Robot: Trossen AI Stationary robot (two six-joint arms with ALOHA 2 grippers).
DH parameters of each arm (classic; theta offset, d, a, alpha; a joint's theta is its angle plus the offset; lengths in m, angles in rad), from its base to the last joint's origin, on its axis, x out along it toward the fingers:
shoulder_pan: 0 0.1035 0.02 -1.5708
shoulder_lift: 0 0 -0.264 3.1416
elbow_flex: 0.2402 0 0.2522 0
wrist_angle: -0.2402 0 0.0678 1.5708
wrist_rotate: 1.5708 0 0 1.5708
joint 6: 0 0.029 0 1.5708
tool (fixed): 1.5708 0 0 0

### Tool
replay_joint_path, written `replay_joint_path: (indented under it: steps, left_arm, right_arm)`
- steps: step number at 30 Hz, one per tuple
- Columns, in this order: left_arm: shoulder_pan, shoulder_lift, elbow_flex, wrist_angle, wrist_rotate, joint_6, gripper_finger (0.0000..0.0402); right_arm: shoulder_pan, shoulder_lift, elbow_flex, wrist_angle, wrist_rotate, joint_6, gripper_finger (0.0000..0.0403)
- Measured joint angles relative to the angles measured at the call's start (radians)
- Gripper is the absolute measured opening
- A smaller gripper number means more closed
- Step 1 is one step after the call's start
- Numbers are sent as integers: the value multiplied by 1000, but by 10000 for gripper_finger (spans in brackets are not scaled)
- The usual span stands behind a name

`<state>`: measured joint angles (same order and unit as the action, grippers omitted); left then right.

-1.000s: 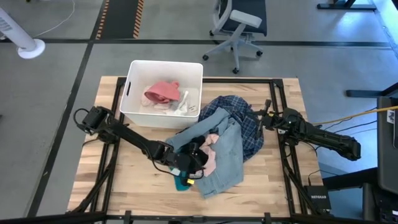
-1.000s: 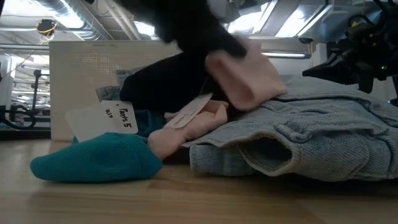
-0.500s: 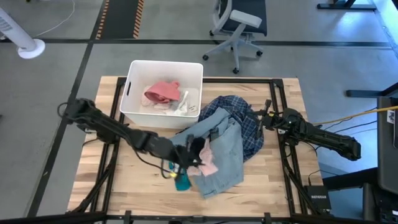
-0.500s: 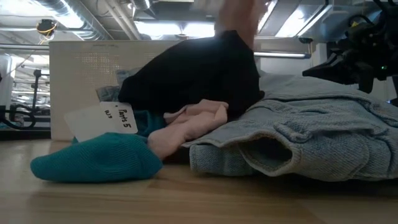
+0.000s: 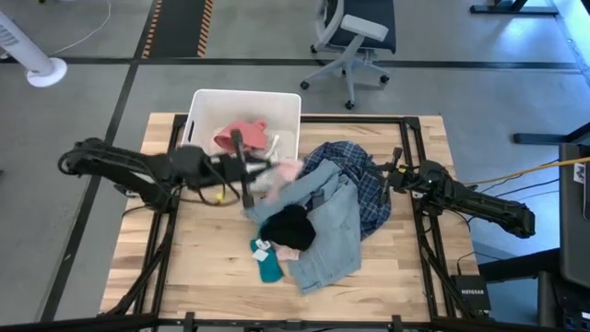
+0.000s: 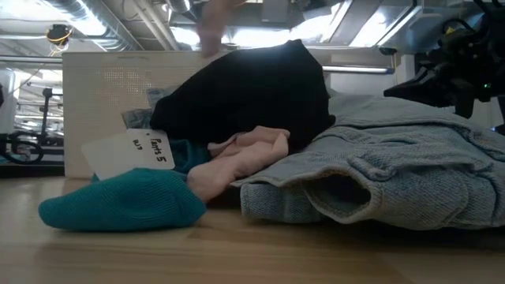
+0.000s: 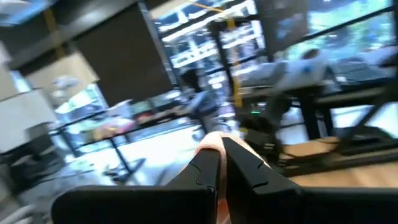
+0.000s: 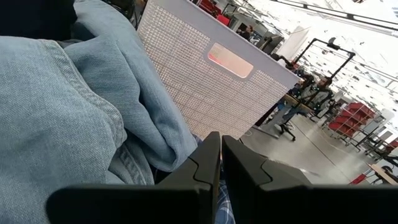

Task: Sort clothes
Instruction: Put the light pink sock into the white laundry bin

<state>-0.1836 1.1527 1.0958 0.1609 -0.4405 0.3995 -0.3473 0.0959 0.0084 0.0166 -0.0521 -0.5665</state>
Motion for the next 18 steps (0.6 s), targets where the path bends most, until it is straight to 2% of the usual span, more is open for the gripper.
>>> replay_joint_path:
  steps: [9,18]
  left_arm:
    - [221,-110,0,-120,0,0,5]
    - [408,-115,-1,-446,0,-49,5]
  right_arm:
    - [0,0,0,0,0,0,35]
    - [0,0,0,0,0,0,35]
